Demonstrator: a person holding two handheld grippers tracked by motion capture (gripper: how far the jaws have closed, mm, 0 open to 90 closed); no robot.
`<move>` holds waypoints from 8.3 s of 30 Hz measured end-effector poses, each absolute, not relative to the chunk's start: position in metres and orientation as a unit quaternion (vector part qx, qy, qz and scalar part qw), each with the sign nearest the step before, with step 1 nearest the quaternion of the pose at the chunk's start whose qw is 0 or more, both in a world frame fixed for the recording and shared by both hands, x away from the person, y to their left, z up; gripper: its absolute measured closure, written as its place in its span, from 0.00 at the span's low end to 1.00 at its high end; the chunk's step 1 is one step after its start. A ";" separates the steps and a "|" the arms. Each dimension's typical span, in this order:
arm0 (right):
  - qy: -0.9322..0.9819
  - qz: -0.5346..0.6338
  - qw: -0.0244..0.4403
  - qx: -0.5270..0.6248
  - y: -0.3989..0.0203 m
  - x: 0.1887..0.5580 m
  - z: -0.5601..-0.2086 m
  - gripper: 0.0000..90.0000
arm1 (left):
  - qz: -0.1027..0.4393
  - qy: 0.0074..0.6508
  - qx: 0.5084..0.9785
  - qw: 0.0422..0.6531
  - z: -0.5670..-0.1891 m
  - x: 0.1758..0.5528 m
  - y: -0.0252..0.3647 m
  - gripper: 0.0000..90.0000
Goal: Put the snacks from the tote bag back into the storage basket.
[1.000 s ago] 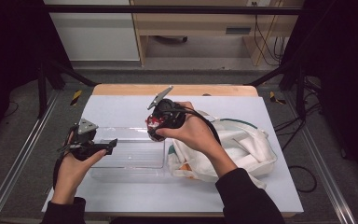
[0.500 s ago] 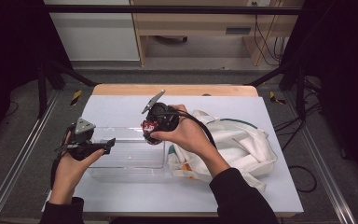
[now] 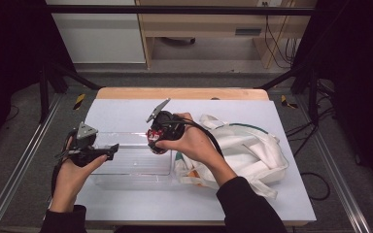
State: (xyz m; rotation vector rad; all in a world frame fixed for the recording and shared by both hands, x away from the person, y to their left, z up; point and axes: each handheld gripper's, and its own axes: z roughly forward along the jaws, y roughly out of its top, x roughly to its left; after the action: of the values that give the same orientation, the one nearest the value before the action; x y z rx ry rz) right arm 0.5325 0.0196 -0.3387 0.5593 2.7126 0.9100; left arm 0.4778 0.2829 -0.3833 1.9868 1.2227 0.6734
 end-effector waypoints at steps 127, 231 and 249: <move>0.950 0.232 0.104 0.180 0.035 0.537 -0.410 0.27 | 0.254 0.457 0.782 0.338 -0.386 0.478 0.275 0.11; 0.784 0.356 0.250 0.443 -0.253 0.436 -0.381 0.10 | 0.252 0.449 0.792 0.328 -0.384 0.474 0.275 0.10; 0.715 0.362 0.293 0.522 -0.307 0.423 -0.403 0.10 | 0.259 0.465 0.778 0.333 -0.388 0.476 0.291 0.10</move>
State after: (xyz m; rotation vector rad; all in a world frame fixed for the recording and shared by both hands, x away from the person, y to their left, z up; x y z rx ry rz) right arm 0.4232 -0.3067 -0.4028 1.3890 1.9044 0.9628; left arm 0.4763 0.2906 -0.3881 2.0324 1.2141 0.6772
